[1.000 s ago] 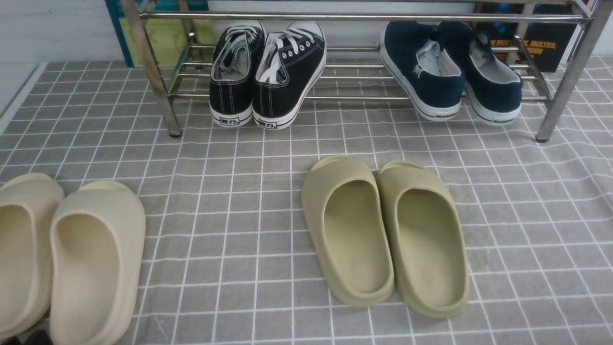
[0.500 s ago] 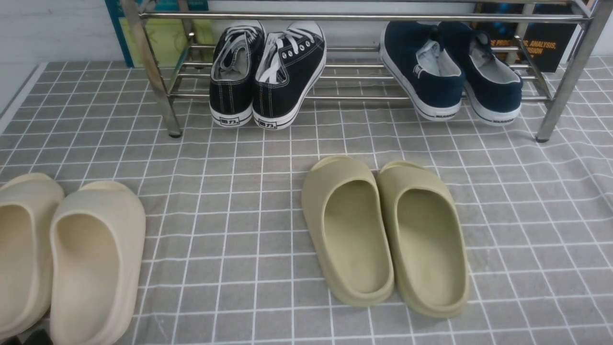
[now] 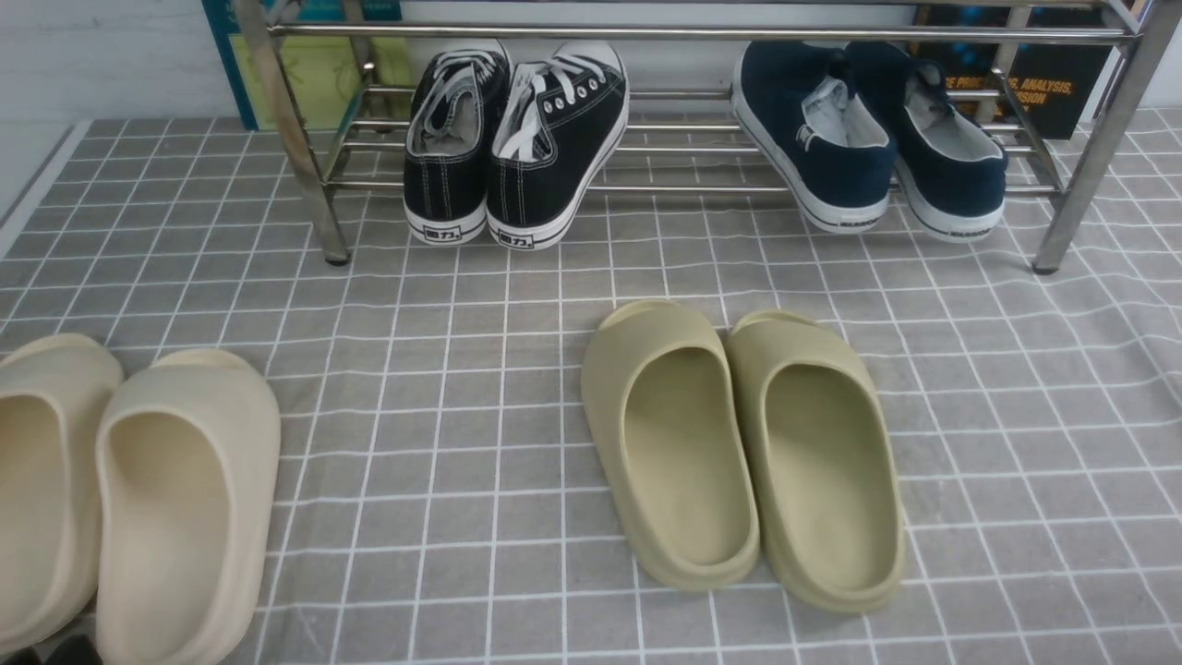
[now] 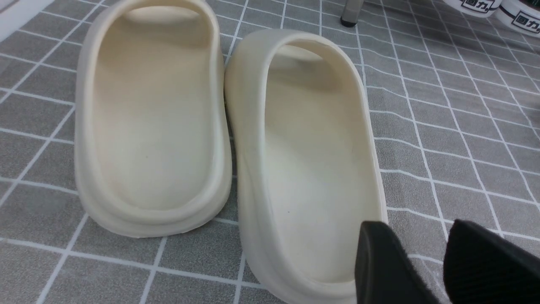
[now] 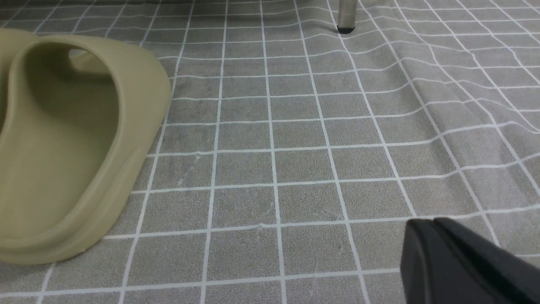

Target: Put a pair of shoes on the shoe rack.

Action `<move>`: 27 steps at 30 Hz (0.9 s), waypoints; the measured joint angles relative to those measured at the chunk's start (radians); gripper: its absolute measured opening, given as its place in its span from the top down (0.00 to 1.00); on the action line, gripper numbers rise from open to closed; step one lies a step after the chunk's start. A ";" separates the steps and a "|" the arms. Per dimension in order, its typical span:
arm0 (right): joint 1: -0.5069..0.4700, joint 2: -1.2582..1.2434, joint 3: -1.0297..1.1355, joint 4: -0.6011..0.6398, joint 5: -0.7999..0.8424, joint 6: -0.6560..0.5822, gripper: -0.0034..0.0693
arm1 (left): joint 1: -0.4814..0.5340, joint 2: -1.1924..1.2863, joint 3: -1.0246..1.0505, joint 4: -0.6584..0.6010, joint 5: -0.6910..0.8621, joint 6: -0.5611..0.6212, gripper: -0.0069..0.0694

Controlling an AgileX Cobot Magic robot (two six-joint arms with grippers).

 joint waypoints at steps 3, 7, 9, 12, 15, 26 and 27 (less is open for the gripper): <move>0.000 0.000 0.000 0.000 0.000 0.000 0.92 | 0.000 0.000 0.000 0.000 0.000 0.000 0.60; 0.000 0.000 0.000 0.000 0.000 0.000 0.92 | 0.000 0.000 0.000 0.000 0.000 0.000 0.60; 0.000 0.000 0.000 0.000 0.000 0.000 0.92 | 0.000 0.000 0.000 0.000 0.000 0.000 0.60; 0.000 0.000 0.000 0.000 0.000 0.000 0.92 | 0.000 0.000 0.000 0.000 0.000 0.000 0.60; 0.000 0.000 0.000 0.000 0.000 0.000 0.92 | 0.000 0.000 0.000 0.000 0.000 0.000 0.60; 0.000 0.000 0.000 0.000 0.000 0.000 0.90 | 0.000 0.000 0.000 0.000 0.000 0.000 0.60; 0.000 0.000 0.000 0.000 0.000 0.000 0.90 | 0.000 0.000 0.000 0.000 0.000 0.000 0.60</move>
